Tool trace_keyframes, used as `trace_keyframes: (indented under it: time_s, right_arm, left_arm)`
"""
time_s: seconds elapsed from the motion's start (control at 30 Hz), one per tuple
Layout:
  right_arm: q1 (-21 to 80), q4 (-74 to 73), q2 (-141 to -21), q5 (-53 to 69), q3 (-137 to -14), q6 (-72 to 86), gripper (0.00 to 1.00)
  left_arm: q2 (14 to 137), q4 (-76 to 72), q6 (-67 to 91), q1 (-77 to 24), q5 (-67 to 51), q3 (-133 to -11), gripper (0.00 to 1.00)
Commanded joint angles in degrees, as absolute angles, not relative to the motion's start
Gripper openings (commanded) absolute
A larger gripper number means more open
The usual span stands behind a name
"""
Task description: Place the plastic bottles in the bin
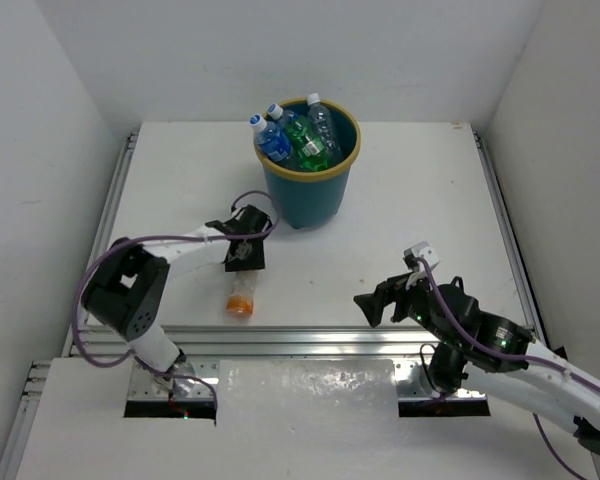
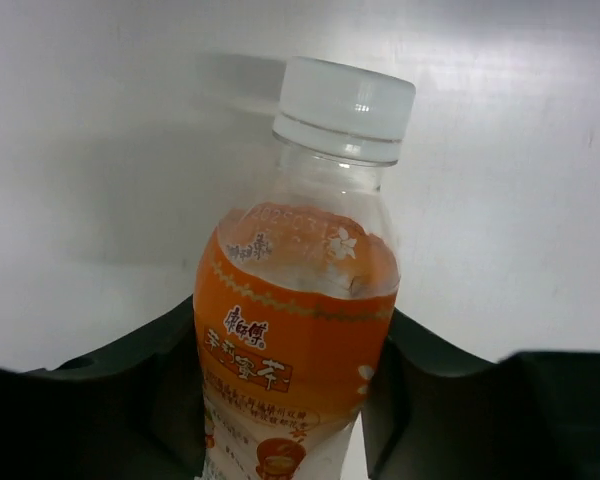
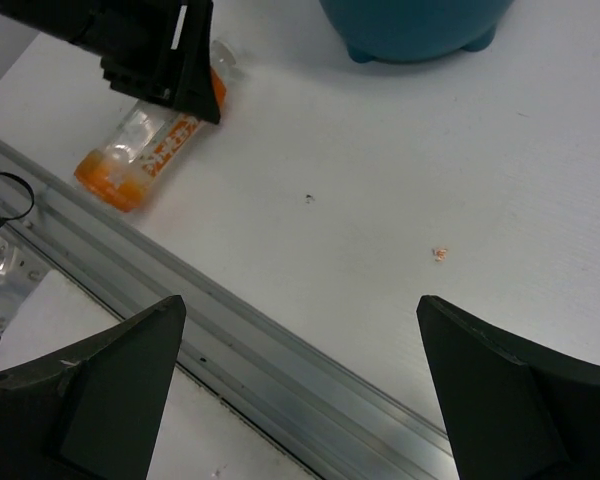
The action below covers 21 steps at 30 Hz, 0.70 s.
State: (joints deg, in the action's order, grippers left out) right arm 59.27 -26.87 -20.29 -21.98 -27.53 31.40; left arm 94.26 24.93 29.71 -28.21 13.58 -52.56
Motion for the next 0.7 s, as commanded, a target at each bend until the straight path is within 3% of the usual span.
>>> trace_keyframes:
  time_s: [0.0, 0.17, 0.3, 0.4, 0.5, 0.67]
  right_arm:
    - [59.2, -24.3, -21.0, -22.6, -28.2, 30.0, 0.99]
    - [59.2, -25.5, -20.8, -24.9, -29.7, 29.2, 0.99]
    - [59.2, -26.8, -19.5, -28.0, -31.6, 28.7, 0.99]
    - [59.2, -27.4, -18.7, -30.3, -32.6, 28.8, 0.99]
    - [59.2, -28.1, -18.9, -30.9, -33.4, 29.6, 0.99]
    - [59.2, -30.3, -19.4, -31.3, -34.7, 30.8, 0.99]
  left_arm:
    - [86.1, 32.0, 32.0, -34.5, 16.3, -53.8, 0.09]
    - [72.6, 39.6, 32.7, -44.4, 18.3, -68.6, 0.09]
    - [69.1, 33.1, 27.7, -45.2, 11.7, -79.9, 0.12]
    - [71.6, 25.5, 22.4, -45.2, 13.3, -88.7, 0.13]
    - [76.4, 14.4, 17.0, -45.0, 23.3, -95.9, 0.22]
    - [90.1, 4.6, 11.4, -42.5, 23.9, -108.0, 0.19]
